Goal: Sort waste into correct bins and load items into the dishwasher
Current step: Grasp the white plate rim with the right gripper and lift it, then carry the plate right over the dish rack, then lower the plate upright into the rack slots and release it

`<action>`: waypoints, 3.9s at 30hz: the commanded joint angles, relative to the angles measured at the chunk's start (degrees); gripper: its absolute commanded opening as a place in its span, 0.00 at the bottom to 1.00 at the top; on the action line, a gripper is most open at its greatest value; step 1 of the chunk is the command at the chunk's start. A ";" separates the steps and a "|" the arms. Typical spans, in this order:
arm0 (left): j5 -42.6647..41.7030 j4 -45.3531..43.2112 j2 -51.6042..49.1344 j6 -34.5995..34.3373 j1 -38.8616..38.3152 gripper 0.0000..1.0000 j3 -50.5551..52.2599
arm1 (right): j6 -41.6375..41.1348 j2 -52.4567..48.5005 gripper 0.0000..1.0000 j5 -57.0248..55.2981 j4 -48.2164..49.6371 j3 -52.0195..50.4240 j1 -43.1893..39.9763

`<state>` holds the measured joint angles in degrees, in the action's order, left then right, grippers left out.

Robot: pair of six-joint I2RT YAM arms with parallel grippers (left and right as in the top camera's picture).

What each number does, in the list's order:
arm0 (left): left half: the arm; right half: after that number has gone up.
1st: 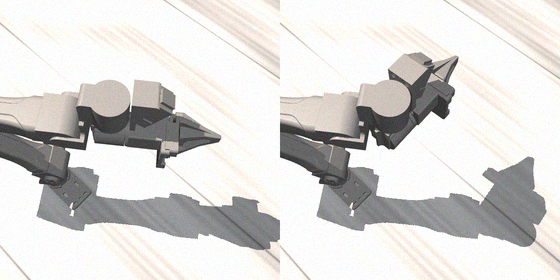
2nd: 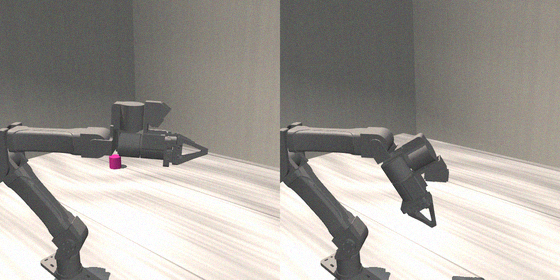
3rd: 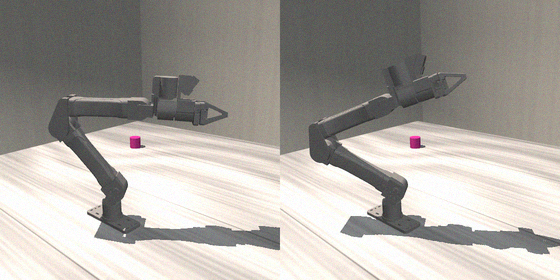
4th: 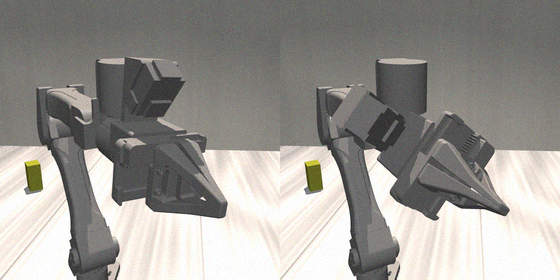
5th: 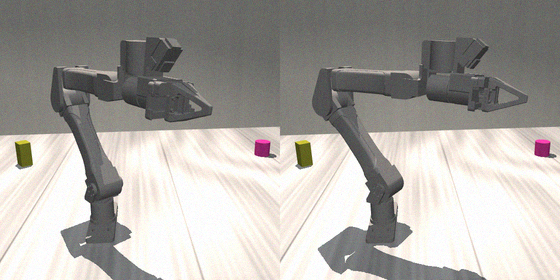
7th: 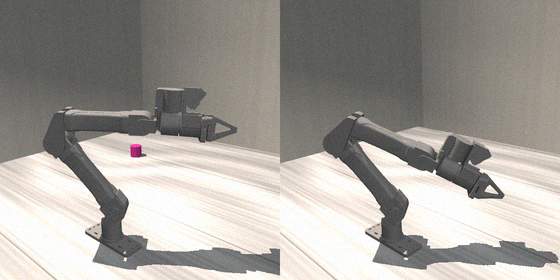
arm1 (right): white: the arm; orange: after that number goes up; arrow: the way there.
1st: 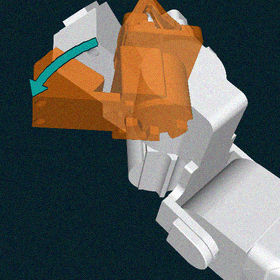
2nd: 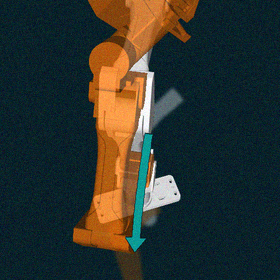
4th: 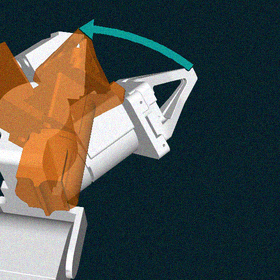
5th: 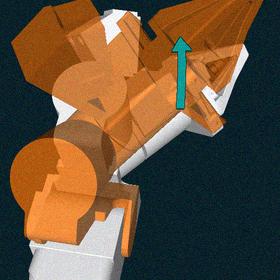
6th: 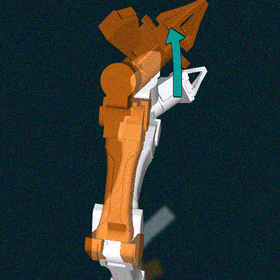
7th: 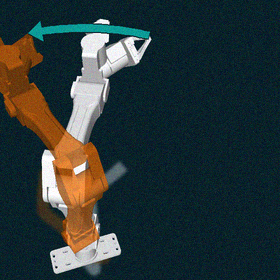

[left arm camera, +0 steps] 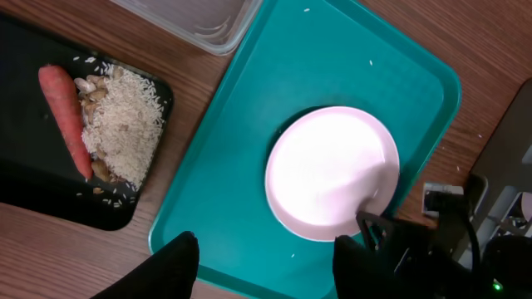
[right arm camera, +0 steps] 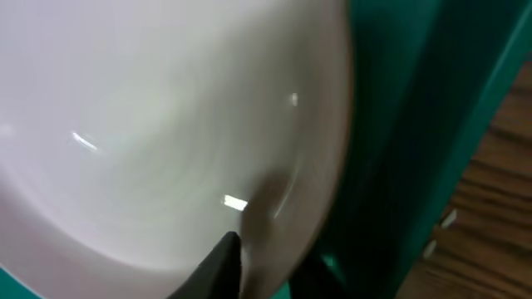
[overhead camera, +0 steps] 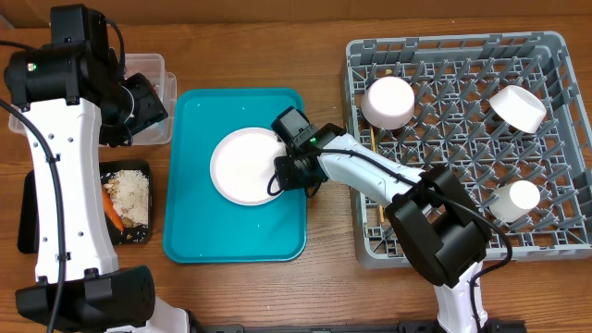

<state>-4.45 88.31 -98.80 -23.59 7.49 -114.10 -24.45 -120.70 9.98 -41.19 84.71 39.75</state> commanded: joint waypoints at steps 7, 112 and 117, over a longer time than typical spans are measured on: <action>0.20 -0.04 -0.20 0.90 -0.44 0.60 -0.74 | -1.25 -0.37 0.04 -5.62 3.19 0.90 0.04; 0.44 0.17 -0.20 1.31 -0.44 0.65 -0.74 | 33.18 20.28 0.04 28.46 -1.84 1.18 -61.94; 0.46 0.39 -0.20 1.33 -0.39 0.65 -0.74 | 29.77 20.31 0.04 19.93 -2.21 1.18 -61.94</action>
<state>-4.23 88.40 -98.80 -23.44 7.49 -114.10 3.29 -100.88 29.71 -43.20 85.06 -22.02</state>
